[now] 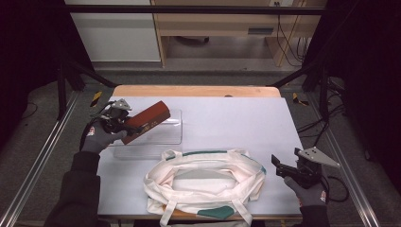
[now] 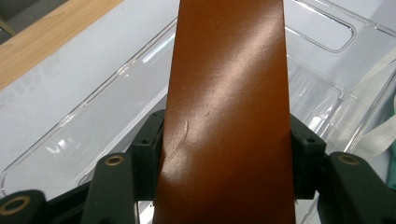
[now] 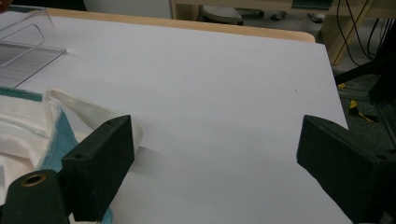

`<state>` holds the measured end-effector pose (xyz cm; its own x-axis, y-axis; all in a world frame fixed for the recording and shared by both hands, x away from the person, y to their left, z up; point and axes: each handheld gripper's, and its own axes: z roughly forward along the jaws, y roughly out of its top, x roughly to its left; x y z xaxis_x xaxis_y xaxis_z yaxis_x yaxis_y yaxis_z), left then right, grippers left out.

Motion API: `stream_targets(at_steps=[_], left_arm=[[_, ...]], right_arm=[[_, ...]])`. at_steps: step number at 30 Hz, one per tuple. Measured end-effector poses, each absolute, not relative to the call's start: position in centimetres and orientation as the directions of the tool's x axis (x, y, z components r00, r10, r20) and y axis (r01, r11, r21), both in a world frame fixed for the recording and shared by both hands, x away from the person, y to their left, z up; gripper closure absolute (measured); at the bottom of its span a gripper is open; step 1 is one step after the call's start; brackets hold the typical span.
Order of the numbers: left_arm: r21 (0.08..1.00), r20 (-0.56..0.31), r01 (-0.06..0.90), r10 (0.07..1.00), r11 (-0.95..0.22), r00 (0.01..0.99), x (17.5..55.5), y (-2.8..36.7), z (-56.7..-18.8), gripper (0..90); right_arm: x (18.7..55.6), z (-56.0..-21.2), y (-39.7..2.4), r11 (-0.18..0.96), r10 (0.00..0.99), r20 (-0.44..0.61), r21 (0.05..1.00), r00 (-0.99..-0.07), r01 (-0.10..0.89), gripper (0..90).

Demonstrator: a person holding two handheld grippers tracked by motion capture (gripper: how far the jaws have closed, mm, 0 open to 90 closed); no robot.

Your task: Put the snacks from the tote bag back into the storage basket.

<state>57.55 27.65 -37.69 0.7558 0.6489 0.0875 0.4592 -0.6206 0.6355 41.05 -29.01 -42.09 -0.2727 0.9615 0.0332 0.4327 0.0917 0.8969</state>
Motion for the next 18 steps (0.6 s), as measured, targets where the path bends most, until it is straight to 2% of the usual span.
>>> stream_targets(at_steps=[18], left_arm=[[0.625, 0.084, 0.446, 0.624, -0.64, 0.777, 57.36, 27.61, -38.38, 42.6]], right_arm=[[41.09, -42.14, -28.93, 0.099, 0.961, 0.026, 0.896, -0.274, 0.432, 11.5]])
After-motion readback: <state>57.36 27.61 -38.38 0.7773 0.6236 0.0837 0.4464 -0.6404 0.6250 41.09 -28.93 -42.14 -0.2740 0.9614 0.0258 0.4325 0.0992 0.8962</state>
